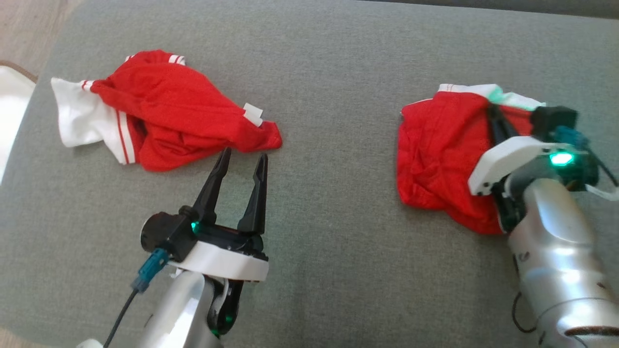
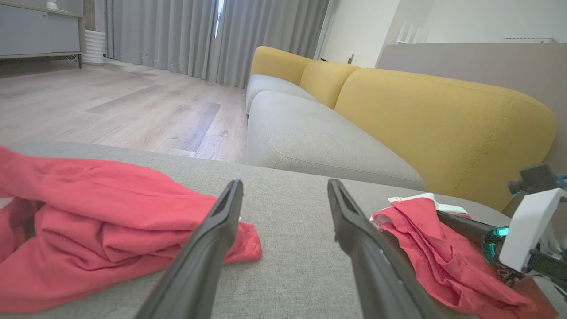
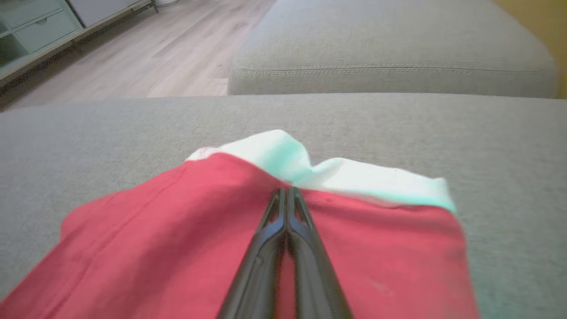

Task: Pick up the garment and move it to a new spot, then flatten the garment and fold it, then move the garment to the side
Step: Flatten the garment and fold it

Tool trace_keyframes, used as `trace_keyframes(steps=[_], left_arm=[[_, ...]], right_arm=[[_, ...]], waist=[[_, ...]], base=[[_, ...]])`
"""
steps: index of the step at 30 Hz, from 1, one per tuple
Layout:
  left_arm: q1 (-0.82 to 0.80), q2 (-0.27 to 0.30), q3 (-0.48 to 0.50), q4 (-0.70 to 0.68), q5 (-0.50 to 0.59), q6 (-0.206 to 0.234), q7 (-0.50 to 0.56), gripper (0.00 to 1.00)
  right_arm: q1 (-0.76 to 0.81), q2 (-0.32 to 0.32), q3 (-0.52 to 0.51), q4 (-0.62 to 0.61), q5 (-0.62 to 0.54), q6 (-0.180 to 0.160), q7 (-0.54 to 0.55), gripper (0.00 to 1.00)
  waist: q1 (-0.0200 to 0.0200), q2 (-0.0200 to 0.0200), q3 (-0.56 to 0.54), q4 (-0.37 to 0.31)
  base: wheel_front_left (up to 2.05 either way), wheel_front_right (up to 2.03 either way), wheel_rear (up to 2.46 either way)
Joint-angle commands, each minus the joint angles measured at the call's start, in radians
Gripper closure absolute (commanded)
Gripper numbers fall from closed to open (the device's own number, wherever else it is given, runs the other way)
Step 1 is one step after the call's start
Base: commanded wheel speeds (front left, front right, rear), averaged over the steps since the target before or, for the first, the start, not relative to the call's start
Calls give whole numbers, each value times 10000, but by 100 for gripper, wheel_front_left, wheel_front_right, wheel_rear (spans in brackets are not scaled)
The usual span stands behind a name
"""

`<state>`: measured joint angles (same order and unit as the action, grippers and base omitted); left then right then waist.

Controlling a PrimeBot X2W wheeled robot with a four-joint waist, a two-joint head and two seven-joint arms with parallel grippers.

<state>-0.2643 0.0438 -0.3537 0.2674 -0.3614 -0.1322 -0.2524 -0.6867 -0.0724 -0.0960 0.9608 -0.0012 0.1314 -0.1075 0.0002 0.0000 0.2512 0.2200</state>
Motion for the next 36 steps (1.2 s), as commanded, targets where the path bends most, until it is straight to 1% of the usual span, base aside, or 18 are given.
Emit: trace_keyframes(steps=[1, 2, 5, 7, 12, 14, 16, 19, 23, 25, 27, 32, 36], left_arm=[[-360, 64, 256, -277, -100, 17, -93, 0], [-360, 64, 256, -277, -100, 17, -93, 0], [-360, 64, 219, -268, -148, 17, -93, 0], [-341, 64, 180, -233, -187, 17, -93, 0], [-260, 64, 162, -152, -225, 16, -93, 0], [-230, 64, 186, -135, -222, 16, -93, 0], [-197, 64, 213, -120, -212, 16, -93, 0], [-151, 64, 289, -126, -202, 17, -93, 0], [-67, 64, 469, -141, -147, 19, -93, 0], [-6, 64, 576, -144, -109, 18, -93, 0], [49, 64, 705, -178, -83, 18, -93, 0], [234, 64, 1024, -261, 1, 18, -93, 0], [427, 64, 1233, -323, 30, 20, -93, 0]], right_arm=[[-410, 154, 614, 204, -37, -7, -196, 100], [-410, 154, 614, 204, -37, -7, -196, 100], [-524, 202, 1522, 826, 206, -7, -304, 100], [-543, 213, 2166, 1048, 655, -7, -480, 100], [-487, 218, 3635, 899, 1978, -7, -1032, 100], [-378, 219, 4290, 857, 2447, -7, -1002, 100], [-320, 219, 4818, 931, 2671, -7, -936, 100], [-349, 220, 5228, 1025, 2964, -7, -1004, 100], [-506, 220, 5204, 949, 3218, -7, -1338, 100], [-519, 197, 4951, 804, 3316, -7, -1459, 100], [-474, 33, 4662, 523, 3263, -7, -1518, 100], [253, -532, 3411, -1283, 2723, -7, -1538, 100], [1356, -695, 2533, -2722, 1950, -7, -1540, 100]], waist=[[-2, 0, 15, 61], [-2, 0, 15, 61], [-2, 0, -17, 101], [-2, 0, -78, 122], [-2, 0, -234, 58], [-2, 0, -296, 0], [-2, 0, -365, -83], [-2, 0, -482, -263], [-2, 0, -729, -628], [-2, 0, -916, -842], [-2, 0, -1099, -1059], [-2, 0, -1560, -1622], [-2, 0, -1861, -1986]], base=[[0, 0, 0], [0, 0, 0], [0, 0, 0], [0, 0, 0], [0, 0, 0], [0, 0, 0], [0, 0, 0], [0, 0, 0], [0, 0, 0], [0, 0, 0], [0, 0, 0], [0, 0, 0], [0, 0, 0]])
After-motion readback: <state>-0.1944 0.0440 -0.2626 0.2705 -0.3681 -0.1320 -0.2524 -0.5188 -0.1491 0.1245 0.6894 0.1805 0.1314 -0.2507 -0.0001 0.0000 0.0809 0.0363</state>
